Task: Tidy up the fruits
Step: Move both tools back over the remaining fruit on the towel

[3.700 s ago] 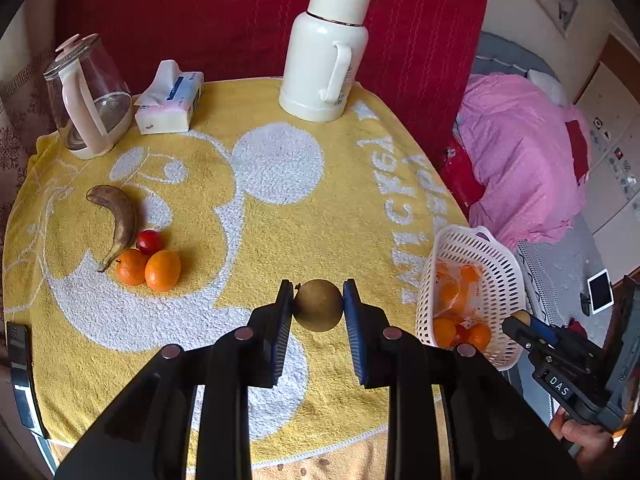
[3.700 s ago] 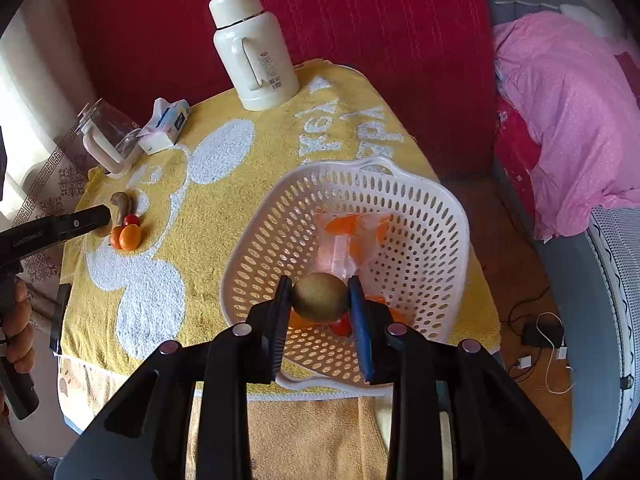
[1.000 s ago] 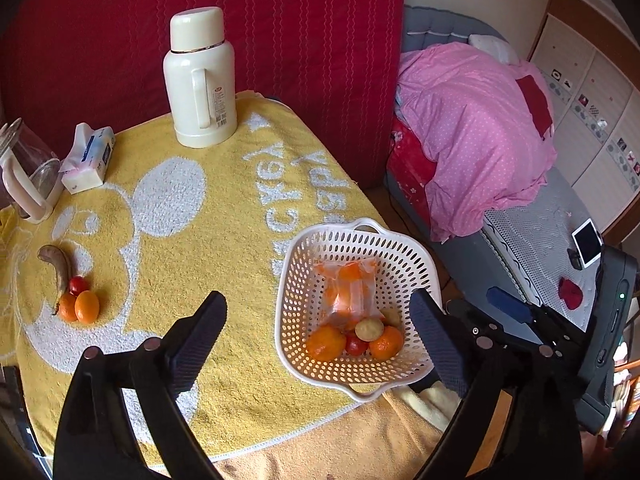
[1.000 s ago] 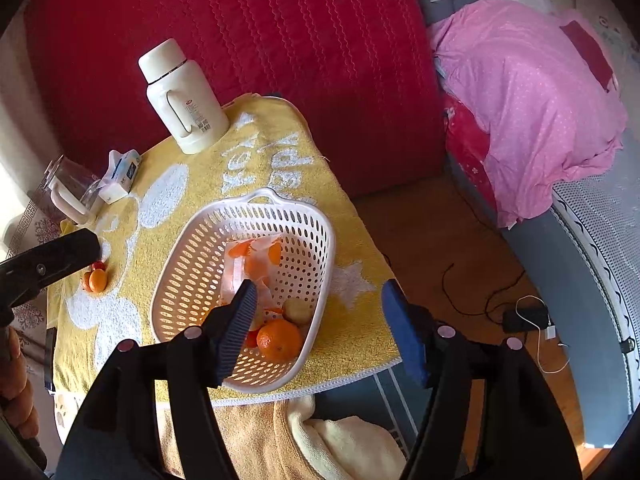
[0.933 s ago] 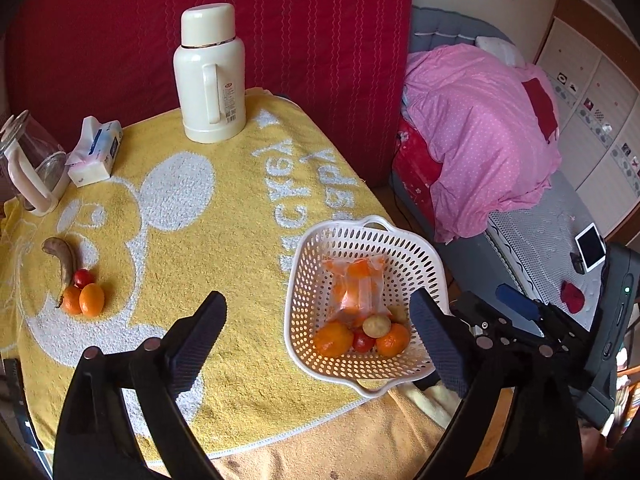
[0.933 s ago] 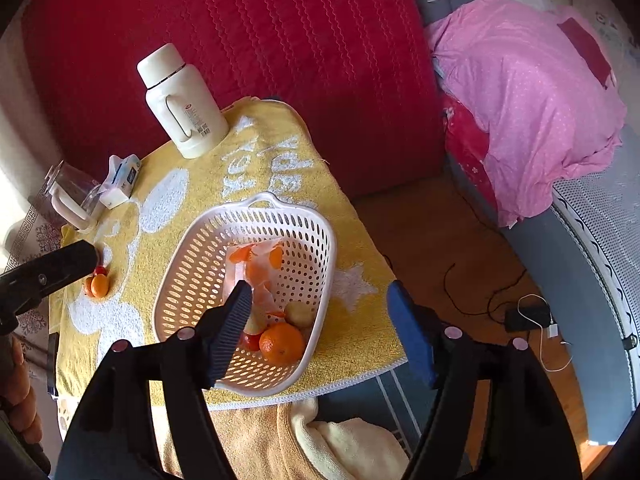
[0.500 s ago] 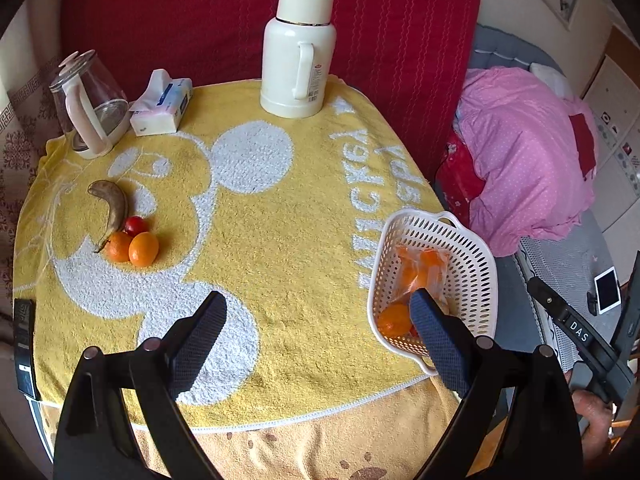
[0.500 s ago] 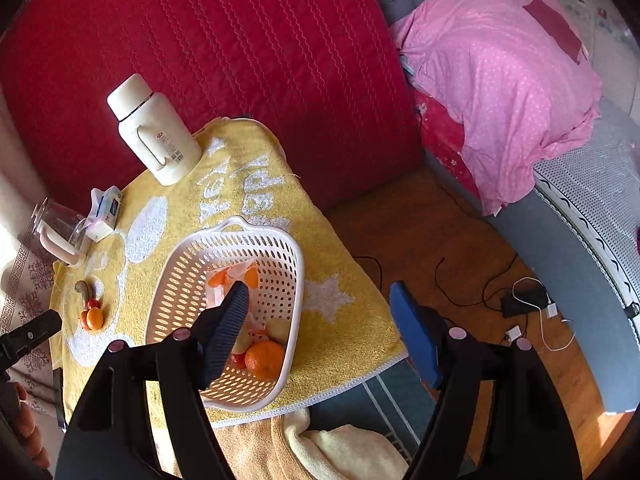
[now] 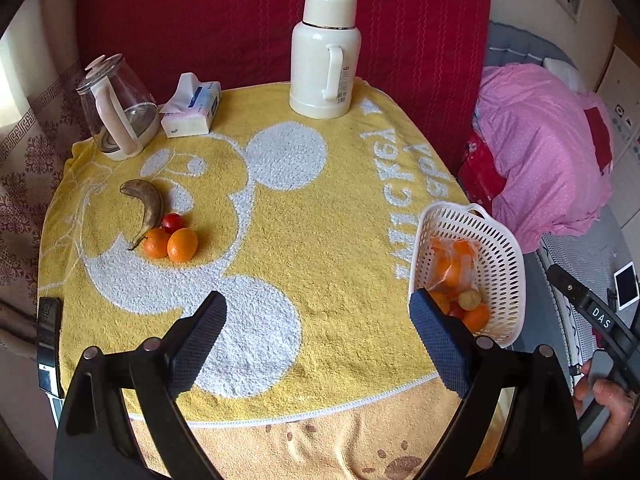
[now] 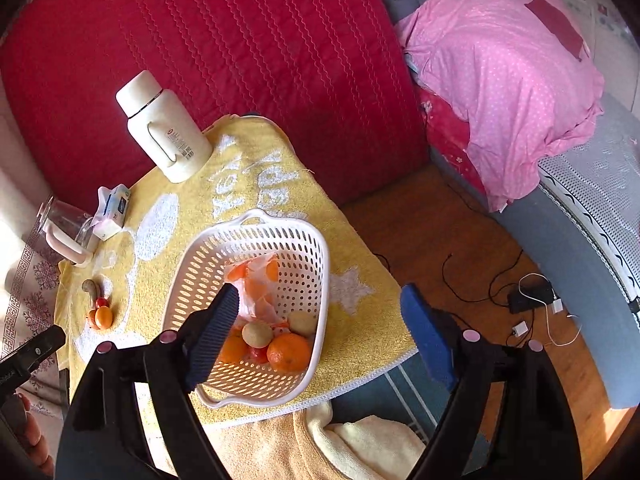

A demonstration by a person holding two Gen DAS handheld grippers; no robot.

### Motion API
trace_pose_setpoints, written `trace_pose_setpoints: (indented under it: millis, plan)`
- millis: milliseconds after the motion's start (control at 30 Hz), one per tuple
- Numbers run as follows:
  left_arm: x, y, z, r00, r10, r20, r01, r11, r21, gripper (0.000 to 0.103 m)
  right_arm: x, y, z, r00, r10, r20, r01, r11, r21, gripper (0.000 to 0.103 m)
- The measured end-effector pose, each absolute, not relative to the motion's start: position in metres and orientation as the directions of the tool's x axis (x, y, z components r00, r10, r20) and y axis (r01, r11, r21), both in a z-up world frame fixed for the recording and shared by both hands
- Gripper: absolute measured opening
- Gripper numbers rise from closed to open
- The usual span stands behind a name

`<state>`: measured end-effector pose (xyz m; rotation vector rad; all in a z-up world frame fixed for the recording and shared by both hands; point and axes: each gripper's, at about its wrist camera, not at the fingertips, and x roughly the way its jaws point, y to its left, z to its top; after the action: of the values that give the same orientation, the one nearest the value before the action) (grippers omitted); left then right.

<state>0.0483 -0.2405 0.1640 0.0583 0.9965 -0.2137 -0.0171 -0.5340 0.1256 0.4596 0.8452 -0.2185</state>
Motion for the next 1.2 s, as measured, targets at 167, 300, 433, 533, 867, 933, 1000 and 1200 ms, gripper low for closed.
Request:
trace_pose_setpoints:
  millis: [167, 300, 433, 533, 867, 933, 1000, 1200]
  plan:
    - [0.048, -0.218, 0.163, 0.526, -0.106, -0.844, 0.150, 0.988, -0.030, 0.092, -0.009, -0.516, 0.126, 0.643, 0.018, -0.766, 0.333, 0.893, 0.301, 0.084]
    - [0.046, -0.194, 0.162, 0.527, -0.064, -0.847, 0.093, 0.995, -0.018, 0.092, 0.001, -0.495, 0.128, 0.639, 0.042, -0.768, 0.290, 0.912, 0.292, 0.084]
    - [0.043, -0.166, 0.161, 0.527, -0.033, -0.849, 0.033, 0.999, -0.019, 0.092, 0.015, -0.470, 0.135, 0.646, 0.066, -0.760, 0.221, 0.938, 0.269, 0.084]
    - [0.041, -0.145, 0.162, 0.526, -0.011, -0.851, -0.009, 1.000, -0.018, 0.092, 0.027, -0.451, 0.139, 0.648, 0.089, -0.756, 0.175, 0.949, 0.262, 0.084]
    - [0.028, -0.068, 0.168, 0.533, 0.059, -0.844, -0.177, 0.983, -0.043, 0.092, 0.065, -0.372, 0.148, 0.630, 0.195, -0.752, 0.010, 0.966, 0.259, 0.084]
    - [0.025, -0.054, 0.167, 0.529, 0.071, -0.845, -0.205, 0.978, -0.047, 0.092, 0.070, -0.356, 0.149, 0.623, 0.216, -0.751, -0.018, 0.965, 0.262, 0.084]
    - [0.022, -0.040, 0.168, 0.530, 0.086, -0.844, -0.229, 0.972, -0.045, 0.092, 0.075, -0.339, 0.148, 0.614, 0.236, -0.753, -0.045, 0.963, 0.265, 0.084]
    - [0.016, 0.002, 0.168, 0.529, 0.109, -0.842, -0.299, 0.952, -0.064, 0.092, 0.082, -0.294, 0.144, 0.578, 0.284, -0.765, -0.114, 0.956, 0.269, 0.085]
